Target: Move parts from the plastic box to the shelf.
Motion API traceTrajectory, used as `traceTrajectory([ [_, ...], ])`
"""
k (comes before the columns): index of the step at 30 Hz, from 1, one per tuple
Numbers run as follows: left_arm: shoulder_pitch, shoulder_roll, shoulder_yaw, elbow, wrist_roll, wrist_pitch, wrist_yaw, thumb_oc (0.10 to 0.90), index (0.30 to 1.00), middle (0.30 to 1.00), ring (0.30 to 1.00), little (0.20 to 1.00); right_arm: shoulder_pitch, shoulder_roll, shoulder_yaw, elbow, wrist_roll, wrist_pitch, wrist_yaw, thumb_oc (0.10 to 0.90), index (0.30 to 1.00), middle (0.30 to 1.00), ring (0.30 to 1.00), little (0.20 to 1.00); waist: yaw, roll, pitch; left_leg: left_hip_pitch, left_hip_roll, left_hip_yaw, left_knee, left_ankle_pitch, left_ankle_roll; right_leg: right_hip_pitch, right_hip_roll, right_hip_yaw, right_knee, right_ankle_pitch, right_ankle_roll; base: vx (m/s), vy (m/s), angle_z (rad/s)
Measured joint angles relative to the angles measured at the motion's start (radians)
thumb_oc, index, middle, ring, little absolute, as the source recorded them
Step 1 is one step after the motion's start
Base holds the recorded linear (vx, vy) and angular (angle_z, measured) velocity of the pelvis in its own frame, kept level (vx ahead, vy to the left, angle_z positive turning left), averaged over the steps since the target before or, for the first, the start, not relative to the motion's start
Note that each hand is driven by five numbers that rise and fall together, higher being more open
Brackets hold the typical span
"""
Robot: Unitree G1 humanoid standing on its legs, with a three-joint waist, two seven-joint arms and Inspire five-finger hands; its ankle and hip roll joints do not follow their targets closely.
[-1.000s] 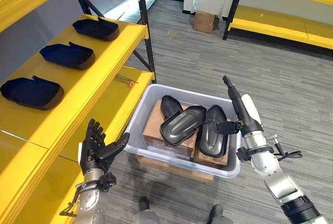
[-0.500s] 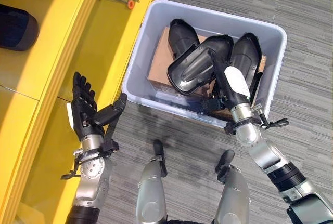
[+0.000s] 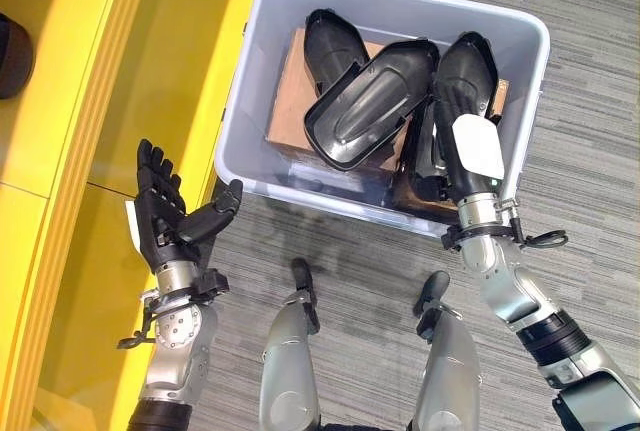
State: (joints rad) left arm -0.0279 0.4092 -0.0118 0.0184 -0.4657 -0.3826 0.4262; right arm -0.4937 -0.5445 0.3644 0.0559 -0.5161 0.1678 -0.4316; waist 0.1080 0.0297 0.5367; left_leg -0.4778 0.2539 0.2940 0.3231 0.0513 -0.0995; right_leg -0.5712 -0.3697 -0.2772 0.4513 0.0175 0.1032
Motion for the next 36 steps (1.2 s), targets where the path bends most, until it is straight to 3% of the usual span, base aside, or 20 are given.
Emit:
traceTrajectory([
  [8, 0.008, 0.0, 0.0, -0.031, 0.0, -0.008, -0.001, 0.9, 1.0, 1.0, 1.0, 1.0, 0.006, -0.001, -0.029, 0.0, -0.006, 0.059, -0.023, 0.9, 1.0, 1.0, 1.0, 1.0, -0.011, 0.001, 0.0, -0.04, 0.005, 0.006, 0.0, 0.0, -0.002, -0.045, 0.008, 0.009, -0.005, 0.008, -0.004, -0.03, -0.004, -0.04],
  [24, 0.013, -0.002, 0.0, -0.046, 0.0, -0.013, -0.001, 0.9, 1.0, 1.0, 1.0, 1.0, -0.014, -0.001, -0.03, 0.025, -0.004, 0.054, -0.023, 0.9, 1.0, 1.0, 1.0, 1.0, -0.022, 0.003, 0.0, -0.071, 0.005, 0.027, -0.015, 0.004, -0.005, -0.092, 0.014, 0.02, -0.021, 0.019, -0.006, -0.01, -0.002, -0.03],
  [36, 0.024, -0.002, 0.002, -0.095, 0.0, -0.012, 0.02, 0.9, 1.0, 1.0, 1.0, 1.0, 0.024, -0.01, -0.039, -0.13, -0.043, 0.031, 0.01, 0.9, 1.0, 1.0, 1.0, 1.0, -0.024, 0.003, 0.0, -0.079, 0.005, 0.029, -0.015, 0.004, -0.005, -0.1, 0.016, 0.023, -0.024, 0.021, -0.005, 0.0, 0.0, 0.0],
])
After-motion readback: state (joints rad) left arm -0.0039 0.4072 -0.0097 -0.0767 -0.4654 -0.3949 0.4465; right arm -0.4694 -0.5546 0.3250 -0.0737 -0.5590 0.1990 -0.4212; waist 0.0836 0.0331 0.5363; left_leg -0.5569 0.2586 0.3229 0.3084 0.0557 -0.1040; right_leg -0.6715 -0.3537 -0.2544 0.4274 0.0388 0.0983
